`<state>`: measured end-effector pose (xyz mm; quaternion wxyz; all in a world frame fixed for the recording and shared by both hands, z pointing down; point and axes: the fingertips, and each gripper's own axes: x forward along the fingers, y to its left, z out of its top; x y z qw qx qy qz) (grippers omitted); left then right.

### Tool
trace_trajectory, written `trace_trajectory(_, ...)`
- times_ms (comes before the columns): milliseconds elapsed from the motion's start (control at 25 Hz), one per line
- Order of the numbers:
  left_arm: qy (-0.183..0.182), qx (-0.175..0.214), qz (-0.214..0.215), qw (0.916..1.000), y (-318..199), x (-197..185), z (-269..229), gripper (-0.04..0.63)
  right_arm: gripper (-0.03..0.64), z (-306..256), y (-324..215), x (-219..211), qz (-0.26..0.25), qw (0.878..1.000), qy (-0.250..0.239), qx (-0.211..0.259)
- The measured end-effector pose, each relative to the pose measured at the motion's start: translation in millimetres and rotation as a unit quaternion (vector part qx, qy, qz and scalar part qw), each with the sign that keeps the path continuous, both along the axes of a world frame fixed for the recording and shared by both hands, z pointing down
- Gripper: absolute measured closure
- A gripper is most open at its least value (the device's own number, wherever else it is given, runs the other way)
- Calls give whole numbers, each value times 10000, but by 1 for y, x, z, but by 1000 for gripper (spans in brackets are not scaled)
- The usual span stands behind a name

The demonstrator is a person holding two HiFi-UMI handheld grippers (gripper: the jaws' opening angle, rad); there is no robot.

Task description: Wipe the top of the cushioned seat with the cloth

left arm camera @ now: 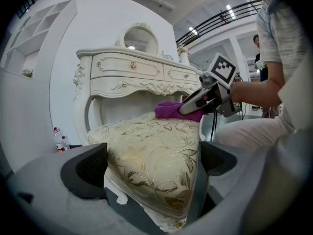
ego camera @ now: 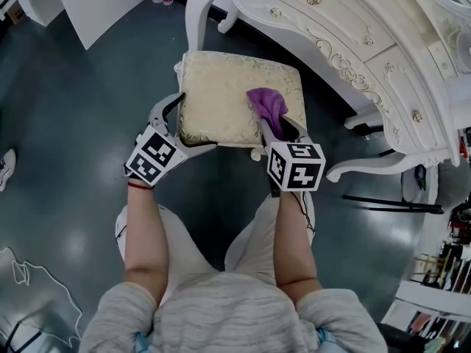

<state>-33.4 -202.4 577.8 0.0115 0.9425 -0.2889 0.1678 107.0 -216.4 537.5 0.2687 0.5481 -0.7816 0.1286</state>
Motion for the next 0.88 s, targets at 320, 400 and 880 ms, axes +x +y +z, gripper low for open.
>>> trace_trajectory(320, -253, -59, 119, 9996, 8, -6, 3, 6, 492, 0, 7, -41, -395, 9991, -130, 0)
trace_trajectory(400, -286, -74, 89, 9995, 8, -11, 4, 6, 492, 0, 8, -50, -473, 9987, -167, 1)
trace_trajectory(880, -374, -151, 118, 9991, 16, -19, 5, 6, 492, 1, 21, -101, -1018, 9944, -269, -12)
